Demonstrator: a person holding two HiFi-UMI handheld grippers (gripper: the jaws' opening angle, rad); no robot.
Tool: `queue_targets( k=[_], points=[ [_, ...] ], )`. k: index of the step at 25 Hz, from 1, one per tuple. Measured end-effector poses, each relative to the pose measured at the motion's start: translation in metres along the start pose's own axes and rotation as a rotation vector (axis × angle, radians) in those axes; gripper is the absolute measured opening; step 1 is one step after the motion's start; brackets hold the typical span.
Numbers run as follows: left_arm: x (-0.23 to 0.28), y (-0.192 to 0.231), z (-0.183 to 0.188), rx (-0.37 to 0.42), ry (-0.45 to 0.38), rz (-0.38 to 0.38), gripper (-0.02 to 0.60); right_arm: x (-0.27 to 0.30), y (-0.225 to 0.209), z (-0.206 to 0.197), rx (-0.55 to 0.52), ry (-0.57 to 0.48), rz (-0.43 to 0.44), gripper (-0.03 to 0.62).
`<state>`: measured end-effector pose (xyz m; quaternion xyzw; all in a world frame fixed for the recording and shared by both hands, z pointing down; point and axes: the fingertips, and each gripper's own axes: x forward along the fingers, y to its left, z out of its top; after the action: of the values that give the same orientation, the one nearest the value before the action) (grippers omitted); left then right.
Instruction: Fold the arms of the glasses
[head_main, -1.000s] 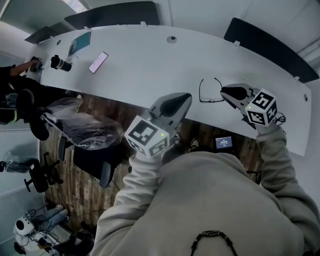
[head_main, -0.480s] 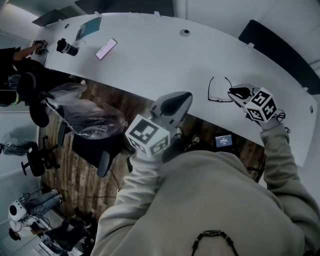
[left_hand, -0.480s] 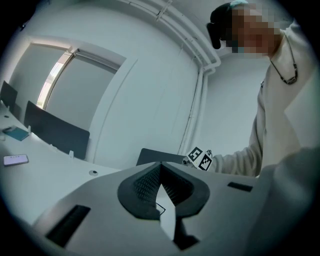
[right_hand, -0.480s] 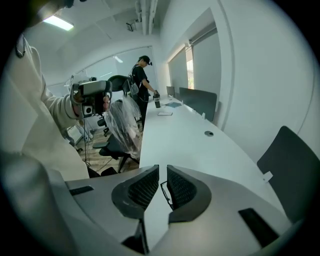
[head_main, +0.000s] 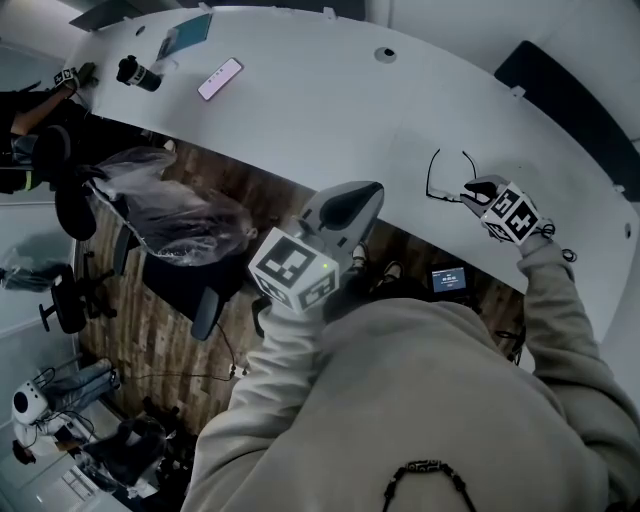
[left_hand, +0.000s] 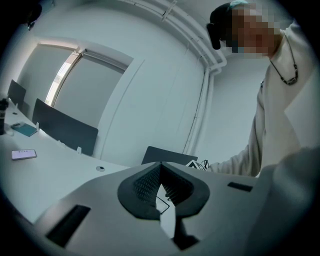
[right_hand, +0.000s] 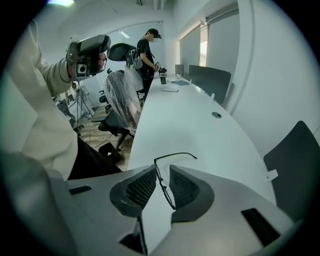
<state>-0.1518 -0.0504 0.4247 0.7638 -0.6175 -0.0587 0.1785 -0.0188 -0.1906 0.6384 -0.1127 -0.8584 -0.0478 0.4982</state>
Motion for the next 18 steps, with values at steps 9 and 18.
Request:
queue_targets(
  k=[9,18],
  points=[
    [-0.009,0.014,-0.003,-0.031,-0.003,0.027,0.005,0.035,0.007,-0.025,-0.062,0.105,0.029,0.095],
    [-0.001,0.016,-0.017,-0.059,0.014,0.013,0.005,0.06,0.013,-0.04,-0.143,0.205,0.071,0.126]
  ],
)
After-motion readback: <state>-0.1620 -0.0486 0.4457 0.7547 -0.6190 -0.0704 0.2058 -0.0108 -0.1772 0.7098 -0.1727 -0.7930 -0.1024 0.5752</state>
